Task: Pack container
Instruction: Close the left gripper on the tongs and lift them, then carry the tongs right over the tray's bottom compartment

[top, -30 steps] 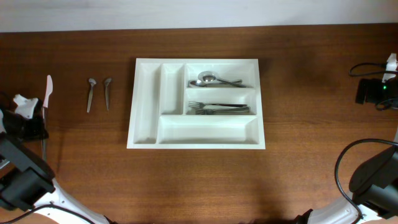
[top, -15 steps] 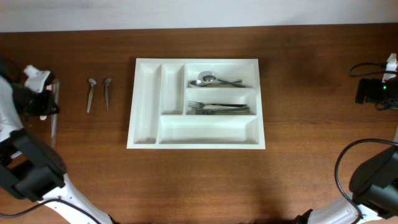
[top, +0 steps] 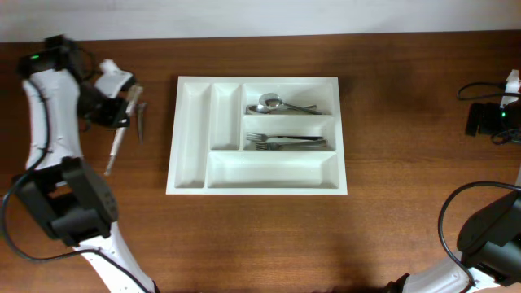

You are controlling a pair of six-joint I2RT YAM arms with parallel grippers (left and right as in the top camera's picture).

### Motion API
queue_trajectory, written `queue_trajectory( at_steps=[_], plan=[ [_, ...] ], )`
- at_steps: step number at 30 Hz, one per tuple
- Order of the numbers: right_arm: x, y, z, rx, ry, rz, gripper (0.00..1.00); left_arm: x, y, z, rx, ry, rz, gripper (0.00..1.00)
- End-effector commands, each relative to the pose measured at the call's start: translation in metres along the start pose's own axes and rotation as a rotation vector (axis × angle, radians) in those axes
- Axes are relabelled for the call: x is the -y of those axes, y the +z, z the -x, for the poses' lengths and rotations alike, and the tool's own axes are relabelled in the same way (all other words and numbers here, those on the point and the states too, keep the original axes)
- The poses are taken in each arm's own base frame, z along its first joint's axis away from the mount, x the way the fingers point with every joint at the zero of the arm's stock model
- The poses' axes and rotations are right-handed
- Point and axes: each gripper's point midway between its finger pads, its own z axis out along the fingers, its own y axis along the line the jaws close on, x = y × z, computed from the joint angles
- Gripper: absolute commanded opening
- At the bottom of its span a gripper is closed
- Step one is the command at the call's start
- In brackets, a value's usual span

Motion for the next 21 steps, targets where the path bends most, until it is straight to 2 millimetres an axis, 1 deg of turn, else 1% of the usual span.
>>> queue_trajectory(
  at_steps=[1,7,11,15,19,21],
  plan=[
    [0.0,0.0,0.0,-0.001,0.004,-0.005,0.99,0.042,0.006,0.024,-0.005,0.193,-0.042,0.13],
    [0.0,0.0,0.0,-0.001,0.004,-0.005,0.99,0.106,0.02,0.049,-0.034,0.385,-0.076,0.13],
    [0.0,0.0,0.0,-0.001,0.004,-0.005,0.99,0.149,0.029,0.06,-0.049,0.488,-0.098,0.13],
    [0.0,0.0,0.0,-0.001,0.004,-0.005,0.99,0.194,0.036,0.066,-0.067,0.594,-0.122,0.13],
    [0.0,0.0,0.0,-0.001,0.004,-0.005,0.99,0.236,0.042,0.064,-0.094,0.718,-0.15,0.13],
    [0.0,0.0,0.0,-0.001,0.004,-0.005,0.99,0.253,0.044,0.062,-0.104,0.756,-0.16,0.13]
  ],
)
